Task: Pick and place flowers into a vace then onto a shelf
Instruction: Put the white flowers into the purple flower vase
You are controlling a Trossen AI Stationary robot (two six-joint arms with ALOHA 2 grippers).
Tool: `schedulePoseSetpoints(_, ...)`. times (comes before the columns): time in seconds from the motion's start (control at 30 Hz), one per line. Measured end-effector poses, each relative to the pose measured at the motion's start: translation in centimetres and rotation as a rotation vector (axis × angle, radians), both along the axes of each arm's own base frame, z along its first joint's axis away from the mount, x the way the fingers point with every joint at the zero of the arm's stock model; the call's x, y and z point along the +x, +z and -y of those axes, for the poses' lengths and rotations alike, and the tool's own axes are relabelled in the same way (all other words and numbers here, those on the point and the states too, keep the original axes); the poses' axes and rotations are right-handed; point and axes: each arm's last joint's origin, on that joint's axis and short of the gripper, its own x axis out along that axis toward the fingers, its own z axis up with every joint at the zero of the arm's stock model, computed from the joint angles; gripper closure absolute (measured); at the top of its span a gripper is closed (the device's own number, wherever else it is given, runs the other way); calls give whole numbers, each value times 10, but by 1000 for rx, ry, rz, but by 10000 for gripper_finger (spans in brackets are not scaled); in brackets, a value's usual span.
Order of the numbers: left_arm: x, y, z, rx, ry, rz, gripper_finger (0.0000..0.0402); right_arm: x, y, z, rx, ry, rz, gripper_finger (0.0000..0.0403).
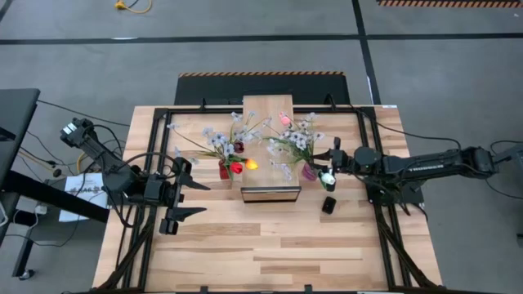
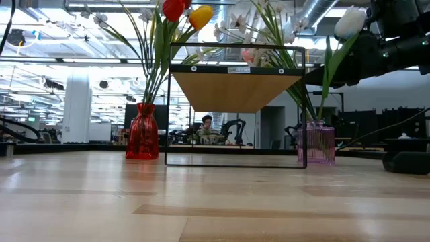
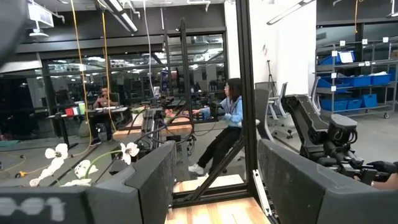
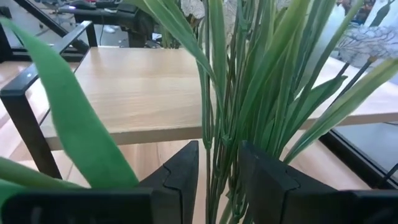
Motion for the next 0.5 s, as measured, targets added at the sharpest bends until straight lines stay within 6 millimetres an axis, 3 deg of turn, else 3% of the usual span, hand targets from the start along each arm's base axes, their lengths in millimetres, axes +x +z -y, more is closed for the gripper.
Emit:
schedulePoseSetpoints(0.37,0,0,0,-10,-2,-1,184,9,-8,1,-35,6,-39,297)
schedulePoseSetpoints(0.5,1,-1,1,-13,-1,-3,184,11,-11,1,-46,9,-59,317)
